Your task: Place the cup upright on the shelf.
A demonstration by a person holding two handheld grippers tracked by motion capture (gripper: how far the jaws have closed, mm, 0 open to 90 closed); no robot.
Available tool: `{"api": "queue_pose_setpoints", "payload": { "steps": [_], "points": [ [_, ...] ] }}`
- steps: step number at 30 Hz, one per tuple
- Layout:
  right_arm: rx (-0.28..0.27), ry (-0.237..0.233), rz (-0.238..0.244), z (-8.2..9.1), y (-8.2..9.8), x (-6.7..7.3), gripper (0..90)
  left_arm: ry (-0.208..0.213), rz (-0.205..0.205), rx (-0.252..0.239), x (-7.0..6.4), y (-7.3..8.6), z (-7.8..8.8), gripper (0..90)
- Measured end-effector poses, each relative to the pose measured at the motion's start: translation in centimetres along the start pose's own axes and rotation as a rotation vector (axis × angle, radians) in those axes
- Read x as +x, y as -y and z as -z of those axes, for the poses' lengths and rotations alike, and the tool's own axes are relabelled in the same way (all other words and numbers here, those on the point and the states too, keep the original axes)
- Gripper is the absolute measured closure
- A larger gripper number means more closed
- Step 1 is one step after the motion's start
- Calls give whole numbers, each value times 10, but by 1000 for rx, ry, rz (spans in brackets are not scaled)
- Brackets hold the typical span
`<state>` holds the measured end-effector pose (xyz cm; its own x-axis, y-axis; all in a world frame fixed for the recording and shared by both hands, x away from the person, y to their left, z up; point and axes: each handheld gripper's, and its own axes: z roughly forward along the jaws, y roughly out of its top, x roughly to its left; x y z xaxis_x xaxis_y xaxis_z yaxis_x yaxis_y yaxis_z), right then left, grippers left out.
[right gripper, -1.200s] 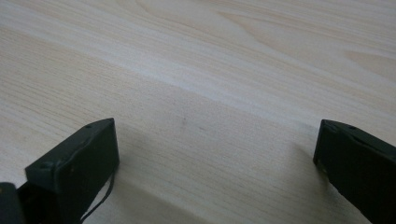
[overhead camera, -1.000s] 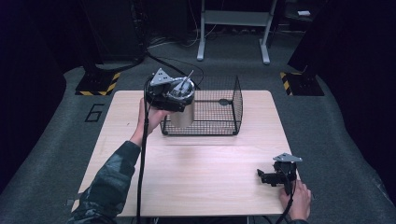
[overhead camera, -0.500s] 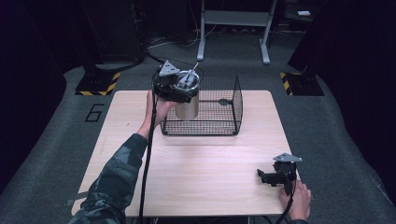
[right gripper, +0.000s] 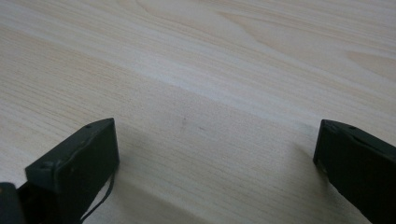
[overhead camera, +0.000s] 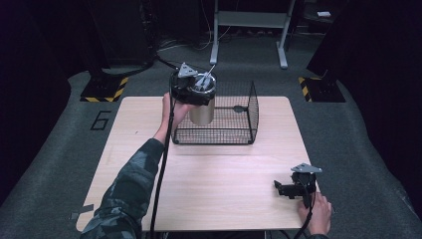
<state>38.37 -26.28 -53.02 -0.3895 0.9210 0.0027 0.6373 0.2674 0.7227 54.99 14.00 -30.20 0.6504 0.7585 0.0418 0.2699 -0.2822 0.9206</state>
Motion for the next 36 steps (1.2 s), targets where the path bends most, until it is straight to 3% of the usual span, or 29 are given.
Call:
{"api": "queue_pose_setpoints", "payload": {
  "steps": [7,18,36],
  "points": [
    [4,-4,3,0,0,0,0,-24,21,9,2,2,-13,40],
    [4,-3,2,0,0,0,0,-61,15,44,6,8,-32,40],
    [-2,-1,7,0,0,-1,0,-74,33,75,1,16,-58,40]
  ]
}}
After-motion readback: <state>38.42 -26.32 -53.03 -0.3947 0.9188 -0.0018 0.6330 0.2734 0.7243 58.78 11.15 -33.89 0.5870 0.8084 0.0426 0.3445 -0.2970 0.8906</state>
